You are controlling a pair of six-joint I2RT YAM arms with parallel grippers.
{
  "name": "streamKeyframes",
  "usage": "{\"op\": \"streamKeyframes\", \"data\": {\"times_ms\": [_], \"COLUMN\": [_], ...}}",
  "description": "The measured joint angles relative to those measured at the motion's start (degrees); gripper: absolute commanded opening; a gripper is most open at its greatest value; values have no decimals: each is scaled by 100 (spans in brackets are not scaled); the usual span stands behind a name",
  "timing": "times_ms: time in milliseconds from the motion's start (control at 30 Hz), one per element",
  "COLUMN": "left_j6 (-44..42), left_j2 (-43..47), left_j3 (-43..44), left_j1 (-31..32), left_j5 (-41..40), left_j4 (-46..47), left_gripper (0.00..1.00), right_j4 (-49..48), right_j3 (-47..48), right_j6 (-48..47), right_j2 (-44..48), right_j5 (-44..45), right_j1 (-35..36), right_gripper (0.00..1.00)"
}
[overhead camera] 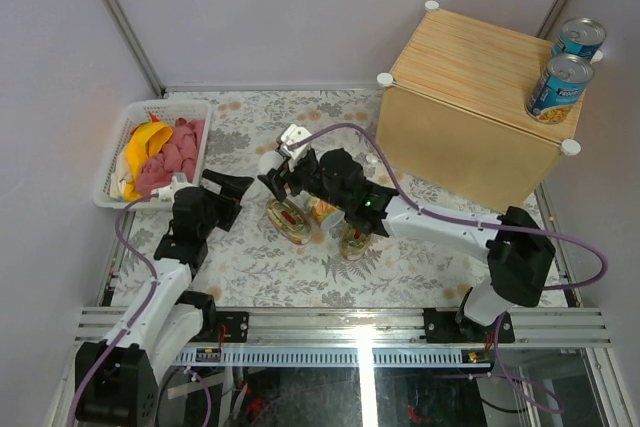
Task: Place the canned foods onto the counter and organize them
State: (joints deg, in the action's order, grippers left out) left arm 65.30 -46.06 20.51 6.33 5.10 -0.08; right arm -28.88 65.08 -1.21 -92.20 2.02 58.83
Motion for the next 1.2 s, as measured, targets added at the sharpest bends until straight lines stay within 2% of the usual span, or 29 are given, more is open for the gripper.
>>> {"op": "streamKeyframes", "data": {"times_ms": [300,567,833,1200], "left_j6": [197,236,240,136], "left_j2": [-632,-1370,-1561,-1587], "left_j3": [-63,-4,37,57], "left_j1": [4,94,188,192], "left_j5": [-227,-404,-481,-520], "left_j4": [769,1287,1530,1552], "left_gripper": [100,100,100,100], "right_j4": [1563,2487,2822,2955], "right_j3": [1799,3156,3355,3620], "right_j6": [-490,-601,-553,-459], "right_j2": [131,131,129,-149], "right_j5": [807,1582,2181,2874], "right_j1": [-98,-1180,-2509,-3735], "right_gripper": [0,0,0,0]}}
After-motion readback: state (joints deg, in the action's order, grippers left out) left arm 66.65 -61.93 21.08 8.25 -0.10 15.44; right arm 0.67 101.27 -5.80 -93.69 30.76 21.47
